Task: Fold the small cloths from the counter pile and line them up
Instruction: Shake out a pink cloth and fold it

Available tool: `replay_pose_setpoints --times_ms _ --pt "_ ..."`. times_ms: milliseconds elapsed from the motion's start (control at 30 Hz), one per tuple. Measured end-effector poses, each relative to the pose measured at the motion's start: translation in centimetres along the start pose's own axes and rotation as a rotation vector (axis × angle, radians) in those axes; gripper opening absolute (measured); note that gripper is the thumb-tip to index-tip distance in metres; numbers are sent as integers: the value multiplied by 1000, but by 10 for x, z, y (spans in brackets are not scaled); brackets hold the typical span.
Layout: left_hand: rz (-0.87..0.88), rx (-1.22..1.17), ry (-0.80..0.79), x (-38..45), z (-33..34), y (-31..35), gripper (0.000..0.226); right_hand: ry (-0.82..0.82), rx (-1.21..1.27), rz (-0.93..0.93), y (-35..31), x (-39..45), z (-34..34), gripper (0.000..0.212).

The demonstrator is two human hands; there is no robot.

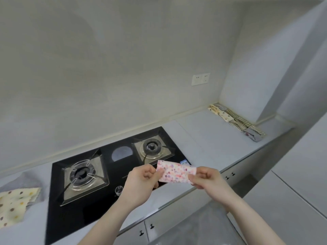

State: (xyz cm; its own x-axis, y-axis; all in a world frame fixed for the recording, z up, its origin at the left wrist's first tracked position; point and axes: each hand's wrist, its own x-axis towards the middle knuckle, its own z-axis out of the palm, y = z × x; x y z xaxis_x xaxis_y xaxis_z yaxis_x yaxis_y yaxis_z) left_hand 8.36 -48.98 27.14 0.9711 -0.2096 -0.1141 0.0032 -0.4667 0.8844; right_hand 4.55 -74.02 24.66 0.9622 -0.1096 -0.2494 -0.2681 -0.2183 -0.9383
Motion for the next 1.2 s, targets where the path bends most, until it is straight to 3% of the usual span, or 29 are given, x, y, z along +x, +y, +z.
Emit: replay_pose_setpoints --times_ms 100,200,433,533,667,767,867,1033,1200 --pt "-25 -32 -15 28 28 19 24 3 -14 -2 -3 23 -38 16" --pt "-20 -45 -29 60 45 32 18 16 -3 9 -5 49 -64 17" --pt "37 142 -77 160 73 53 33 58 35 101 2 112 -103 20" --pt "37 146 -143 202 95 57 30 135 59 137 11 134 -119 24" --pt "19 91 -261 251 119 52 9 222 134 208 34 166 -136 8" --pt "53 125 -330 277 132 52 9 283 184 273 50 193 -155 11" --pt "38 143 -318 300 136 53 9 348 248 325 61 228 -174 19" --pt "-9 204 -239 342 144 46 9 379 363 442 85 303 -205 8" --pt "-98 194 -183 389 179 49 7 398 423 545 109 378 -249 13"
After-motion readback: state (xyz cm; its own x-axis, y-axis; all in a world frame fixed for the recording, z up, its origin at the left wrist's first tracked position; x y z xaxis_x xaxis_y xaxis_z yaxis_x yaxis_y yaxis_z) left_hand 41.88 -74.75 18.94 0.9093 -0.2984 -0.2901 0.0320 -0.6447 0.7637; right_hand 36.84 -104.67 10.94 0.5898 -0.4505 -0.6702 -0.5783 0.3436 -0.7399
